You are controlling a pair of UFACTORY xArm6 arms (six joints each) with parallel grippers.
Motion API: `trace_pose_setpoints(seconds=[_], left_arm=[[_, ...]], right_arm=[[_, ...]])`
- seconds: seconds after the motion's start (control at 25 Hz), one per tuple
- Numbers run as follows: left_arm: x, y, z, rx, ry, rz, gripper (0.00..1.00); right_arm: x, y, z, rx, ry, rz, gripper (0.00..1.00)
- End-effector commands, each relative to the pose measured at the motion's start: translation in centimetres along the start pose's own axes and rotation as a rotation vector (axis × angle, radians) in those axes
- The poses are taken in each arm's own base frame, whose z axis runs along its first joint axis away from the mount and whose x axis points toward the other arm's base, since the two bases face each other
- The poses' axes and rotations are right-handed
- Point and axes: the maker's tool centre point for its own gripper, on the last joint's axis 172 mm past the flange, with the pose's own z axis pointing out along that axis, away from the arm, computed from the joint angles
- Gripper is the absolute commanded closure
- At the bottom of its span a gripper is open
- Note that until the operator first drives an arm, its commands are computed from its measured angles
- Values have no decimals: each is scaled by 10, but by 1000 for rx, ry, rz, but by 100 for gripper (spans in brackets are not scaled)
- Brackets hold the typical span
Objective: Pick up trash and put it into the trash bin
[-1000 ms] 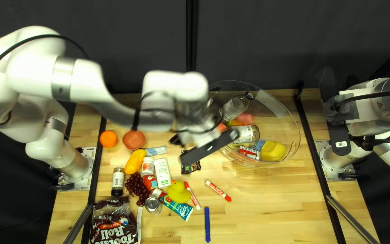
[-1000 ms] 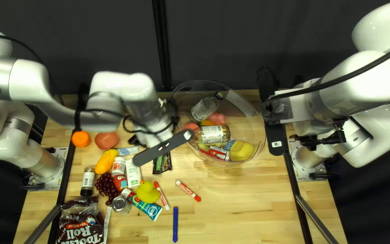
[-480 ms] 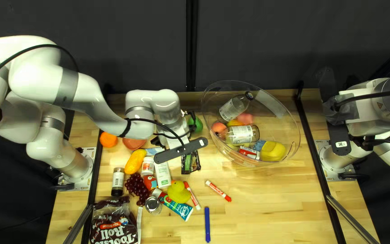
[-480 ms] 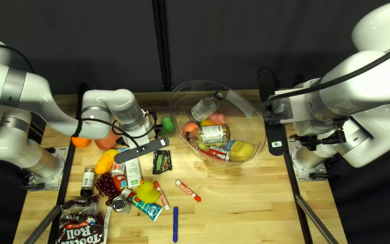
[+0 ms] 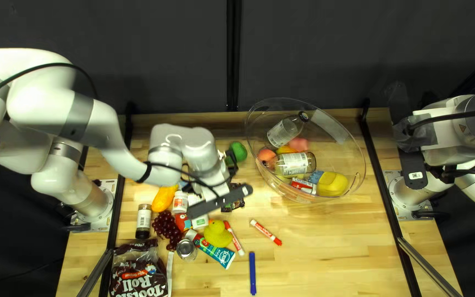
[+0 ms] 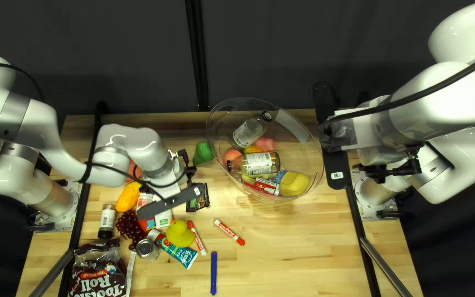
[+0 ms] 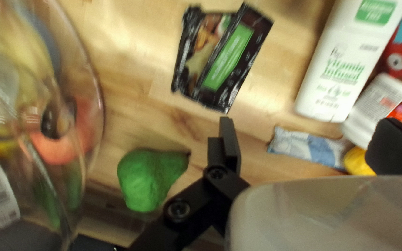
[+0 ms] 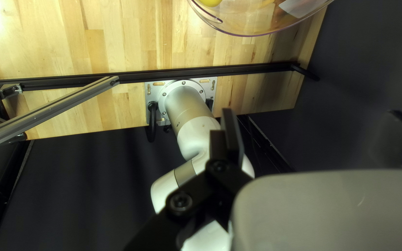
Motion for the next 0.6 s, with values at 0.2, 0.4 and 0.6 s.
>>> trace_pose_setpoints(seconds=[0.2,0.4,0.6], left_arm=[[54,19,24,-110,102,210,0],[63,22,39,-98,147,267,0],[60,17,53,-105,176,283,0]], right_arm=[[0,0,0,0,0,0,0],[0,0,0,0,0,0,0],[0,0,0,0,0,0,0]])
